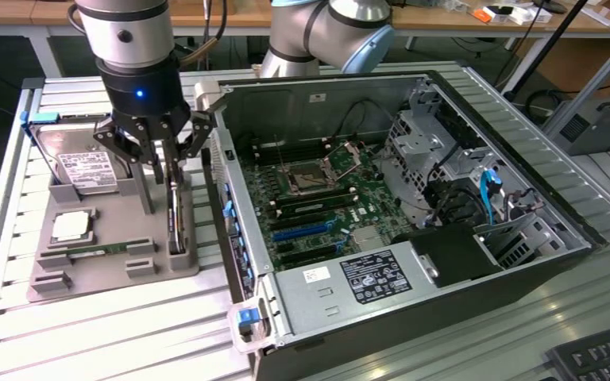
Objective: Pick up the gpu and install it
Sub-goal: 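Pick up the gpu and move the gpu toward the slot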
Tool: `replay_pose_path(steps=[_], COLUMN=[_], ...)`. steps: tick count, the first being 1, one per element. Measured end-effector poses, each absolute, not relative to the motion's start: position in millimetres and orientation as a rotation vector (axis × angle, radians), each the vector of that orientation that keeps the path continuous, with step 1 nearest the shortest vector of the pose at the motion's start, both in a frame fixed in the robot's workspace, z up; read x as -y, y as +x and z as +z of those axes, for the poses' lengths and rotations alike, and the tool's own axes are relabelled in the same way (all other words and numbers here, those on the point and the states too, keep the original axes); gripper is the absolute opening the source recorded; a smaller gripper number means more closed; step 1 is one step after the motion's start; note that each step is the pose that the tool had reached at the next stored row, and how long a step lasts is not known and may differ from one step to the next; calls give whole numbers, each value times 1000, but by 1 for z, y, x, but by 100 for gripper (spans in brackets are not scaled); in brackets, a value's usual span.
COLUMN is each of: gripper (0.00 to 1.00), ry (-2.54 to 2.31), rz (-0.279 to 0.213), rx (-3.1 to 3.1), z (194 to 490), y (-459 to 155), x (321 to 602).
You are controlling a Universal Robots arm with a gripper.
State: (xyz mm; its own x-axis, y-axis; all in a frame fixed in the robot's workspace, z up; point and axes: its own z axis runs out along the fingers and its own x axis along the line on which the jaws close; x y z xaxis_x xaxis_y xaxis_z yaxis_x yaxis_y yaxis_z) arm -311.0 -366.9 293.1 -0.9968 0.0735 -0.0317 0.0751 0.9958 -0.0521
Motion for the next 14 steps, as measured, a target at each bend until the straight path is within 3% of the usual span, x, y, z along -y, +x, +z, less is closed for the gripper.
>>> replay_pose_path(steps=[14], gripper=[29], ry=[116], rz=[-83], rx=[-3109], z=[296], y=[-311], x=[367])
